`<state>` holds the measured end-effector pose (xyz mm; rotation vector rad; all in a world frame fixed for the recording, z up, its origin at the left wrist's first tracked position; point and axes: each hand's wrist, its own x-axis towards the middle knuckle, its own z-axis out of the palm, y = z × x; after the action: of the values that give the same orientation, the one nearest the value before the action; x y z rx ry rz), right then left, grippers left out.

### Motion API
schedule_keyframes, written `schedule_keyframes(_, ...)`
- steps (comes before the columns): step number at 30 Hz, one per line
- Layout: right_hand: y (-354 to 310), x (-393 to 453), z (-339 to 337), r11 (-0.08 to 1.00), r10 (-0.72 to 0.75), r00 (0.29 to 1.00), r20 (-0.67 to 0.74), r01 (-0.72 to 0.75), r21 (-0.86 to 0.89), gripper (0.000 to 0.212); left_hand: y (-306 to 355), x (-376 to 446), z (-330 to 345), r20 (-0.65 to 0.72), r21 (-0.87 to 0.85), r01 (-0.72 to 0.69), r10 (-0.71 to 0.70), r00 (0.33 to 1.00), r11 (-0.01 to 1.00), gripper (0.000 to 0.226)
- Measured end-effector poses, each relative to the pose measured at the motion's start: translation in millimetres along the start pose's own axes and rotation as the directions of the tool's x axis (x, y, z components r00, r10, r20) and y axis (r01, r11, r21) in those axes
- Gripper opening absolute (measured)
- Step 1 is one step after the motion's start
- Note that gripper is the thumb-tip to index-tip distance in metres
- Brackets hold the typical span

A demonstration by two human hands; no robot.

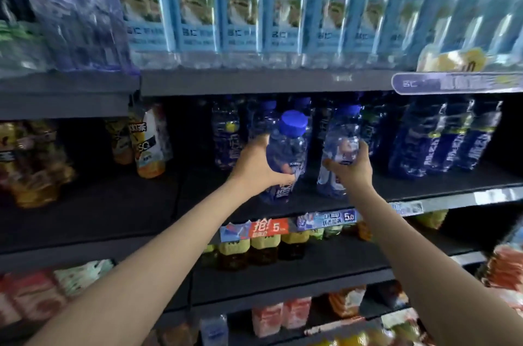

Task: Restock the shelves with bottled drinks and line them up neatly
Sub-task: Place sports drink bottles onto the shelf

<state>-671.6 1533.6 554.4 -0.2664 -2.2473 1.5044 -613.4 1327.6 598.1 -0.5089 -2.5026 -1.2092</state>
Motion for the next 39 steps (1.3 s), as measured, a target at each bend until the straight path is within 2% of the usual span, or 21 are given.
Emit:
schedule_keyframes(2, 2.4, 19.4, -5.5, 0.994, 0.016, 0.997, 0.077, -0.008, -0.106, 0.087, 2.4, 8.9, 14.4, -0.009, 0.011, 0.052, -0.052, 0.999, 0.999, 0.052)
schedule_keyframes(4, 5.0, 31.5, -13.3, 0.949, 0.046, 0.982, 0.184, 0.014, -0.314, 0.083, 1.5, 17.5, 25.1, -0.021, 0.002, 0.096, -0.096, 0.995, 0.995, 0.045)
schedule_keyframes(5, 6.4, 34.1, -17.1, 0.912, 0.049, 0.972, 0.229, 0.05, -0.406, 0.078, -1.4, 23.1, 30.1, -0.027, -0.002, 0.122, -0.122, 0.992, 0.993, 0.043)
schedule_keyframes(7, 11.4, 37.9, -18.3, 0.883, 0.051, 0.962, 0.268, 0.082, -0.462, 0.062, -6.0, 32.5, 37.8, -0.032, -0.013, 0.172, -0.172, 0.985, 0.985, 0.05)
schedule_keyframes(12, 10.3, 54.0, 8.4, 0.921, 0.01, 0.985, 0.173, 0.058, -0.385, 0.063, -6.7, 42.1, 44.2, -0.063, 0.033, 0.21, -0.208, 0.976, 0.977, 0.061)
schedule_keyframes(17, 13.1, 81.4, 28.8, 0.972, 0.058, 0.973, 0.223, -0.004, -0.234, 0.064, -18.2, 35.1, 50.7, 0.006, 0.11, 0.264, -0.266, 0.964, 0.958, 0.092)
schedule_keyframes(19, 16.0, 81.7, 29.9, 0.987, 0.028, 0.964, 0.265, 0.016, -0.163, 0.063, -22.3, 29.3, 55.4, -0.002, 0.108, 0.261, -0.262, 0.965, 0.959, 0.092)
schedule_keyframes(21, 18.3, 75.9, 26.0, 0.995, -0.019, 0.953, 0.301, 0.047, -0.086, 0.055, -23.6, 30.3, 59.4, -0.041, 0.099, 0.259, -0.256, 0.966, 0.961, 0.083)
schedule_keyframes(23, 19.1, 63.2, 14.7, 0.996, -0.007, 0.908, 0.418, -0.03, 0.082, 0.042, -22.3, 36.4, 65.3, -0.033, 0.094, 0.251, -0.249, 0.968, 0.963, 0.078)
schedule_keyframes(25, 18.8, 47.6, -1.6, 0.967, -0.028, 0.773, 0.634, -0.14, 0.214, 0.038, -18.4, 44.9, 74.2, -0.017, 0.094, 0.237, -0.236, 0.972, 0.967, 0.077)
schedule_keyframes(26, 18.5, 40.2, -9.3, 0.967, -0.063, 0.696, 0.715, -0.136, 0.217, 0.041, -15.3, 49.0, 79.6, -0.014, 0.092, 0.223, -0.223, 0.975, 0.97, 0.077)
schedule_keyframes(27, 19.8, 35.2, -14.5, 0.976, -0.086, 0.653, 0.752, -0.096, 0.194, 0.047, -12.4, 53.1, 85.7, -0.012, 0.094, 0.211, -0.21, 0.978, 0.973, 0.076)
schedule_keyframes(28, 20.7, 31.7, -17.5, 0.985, -0.097, 0.663, 0.742, -0.042, 0.167, 0.055, -9.0, 57.0, 92.1, -0.012, 0.105, 0.196, -0.196, 0.98, 0.975, 0.074)
schedule_keyframes(30, 25.5, 31.6, -18.0, 0.995, -0.099, 0.787, 0.608, 0.067, 0.075, 0.064, -2.1, 64.2, 103.9, -0.009, 0.127, 0.168, -0.168, 0.986, 0.978, 0.071)
schedule_keyframes(32, 30.1, 34.8, -17.8, 0.99, -0.107, 0.887, 0.45, 0.135, -0.032, 0.063, 1.8, 71.3, 113.9, -0.011, 0.151, 0.144, -0.144, 0.99, 0.978, 0.067)
schedule_keyframes(35, 37.0, 43.7, -14.7, 0.982, -0.104, 0.954, 0.282, 0.144, -0.124, 0.062, 1.0, 72.7, 120.6, -0.002, 0.226, 0.106, -0.108, 0.994, 0.968, 0.061)
schedule_keyframes(39, 37.6, 64.8, -4.4, 0.983, -0.004, 0.993, 0.117, 0.026, -0.183, 0.067, -13.5, 54.4, 114.9, -0.01, 0.331, 0.053, -0.053, 0.999, 0.942, 0.055)
